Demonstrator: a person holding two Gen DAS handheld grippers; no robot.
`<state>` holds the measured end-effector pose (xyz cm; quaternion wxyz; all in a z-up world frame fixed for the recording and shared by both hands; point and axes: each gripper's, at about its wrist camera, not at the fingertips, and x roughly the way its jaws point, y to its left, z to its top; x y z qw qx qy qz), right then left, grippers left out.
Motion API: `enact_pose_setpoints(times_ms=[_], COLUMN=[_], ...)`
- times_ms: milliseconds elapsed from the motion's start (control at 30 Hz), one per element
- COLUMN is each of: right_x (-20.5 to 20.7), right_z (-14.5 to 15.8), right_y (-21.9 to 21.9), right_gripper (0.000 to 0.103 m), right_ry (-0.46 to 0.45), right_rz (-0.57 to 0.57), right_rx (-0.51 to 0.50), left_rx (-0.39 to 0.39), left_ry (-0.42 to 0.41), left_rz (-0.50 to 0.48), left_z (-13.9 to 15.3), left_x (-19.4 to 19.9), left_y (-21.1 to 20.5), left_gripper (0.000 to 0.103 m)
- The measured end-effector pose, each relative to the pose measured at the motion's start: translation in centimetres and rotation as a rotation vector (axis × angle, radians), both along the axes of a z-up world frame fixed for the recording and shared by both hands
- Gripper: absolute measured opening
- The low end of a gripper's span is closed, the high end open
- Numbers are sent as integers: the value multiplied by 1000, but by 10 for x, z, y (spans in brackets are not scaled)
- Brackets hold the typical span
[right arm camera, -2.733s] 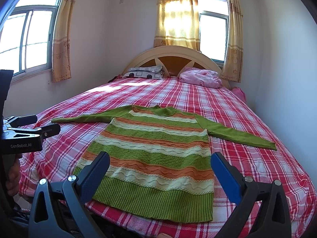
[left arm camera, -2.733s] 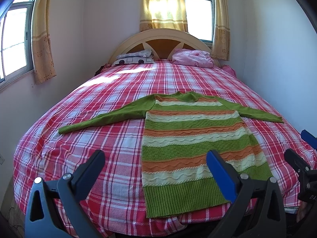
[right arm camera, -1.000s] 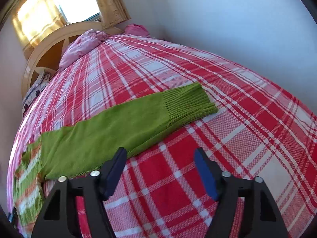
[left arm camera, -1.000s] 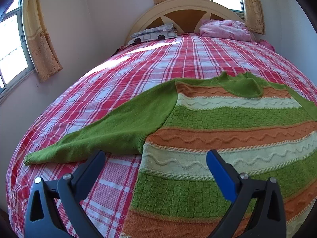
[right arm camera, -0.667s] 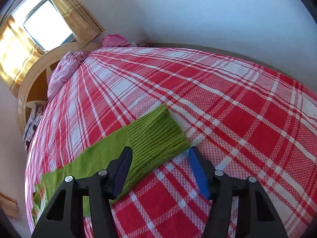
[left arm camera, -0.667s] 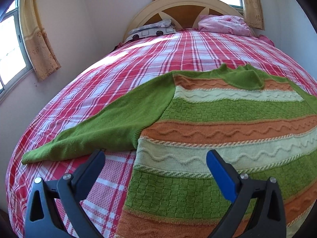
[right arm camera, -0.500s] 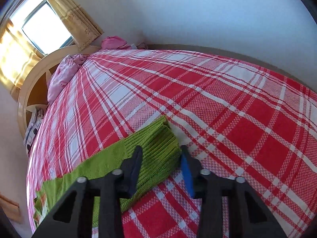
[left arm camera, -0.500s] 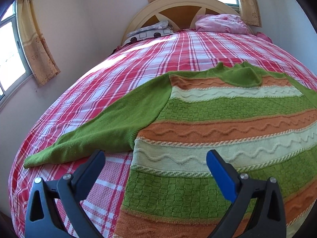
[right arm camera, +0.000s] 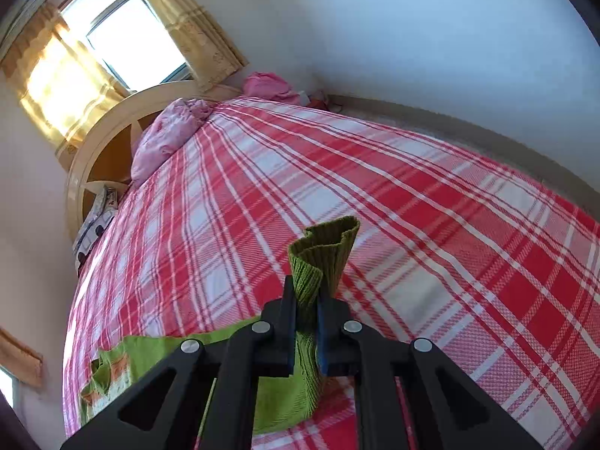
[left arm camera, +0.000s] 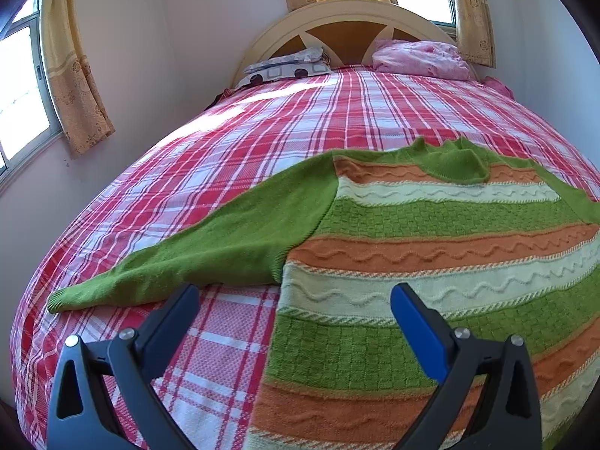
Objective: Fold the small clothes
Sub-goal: 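Carry the held sleeve across the sweater body and open the right gripper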
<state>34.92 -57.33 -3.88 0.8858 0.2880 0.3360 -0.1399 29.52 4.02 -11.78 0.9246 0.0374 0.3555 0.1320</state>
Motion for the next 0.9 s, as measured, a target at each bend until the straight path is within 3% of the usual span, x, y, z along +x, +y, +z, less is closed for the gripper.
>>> enact_pose_setpoints(times_ms=[433,900], right_x=[56,84], right_z=[100,137], right_y=[132,269], right_gripper=[8,8], right_ry=[-129,-173], right_rz=[242,462], right_rx=[-132,-221], left_rx=[-40,-95], left_ry=[-24,-35], left_rz=[46,114], left_z=[7,4], left_x=[-29,-51], left_y=[46,93], left_gripper=[103,103])
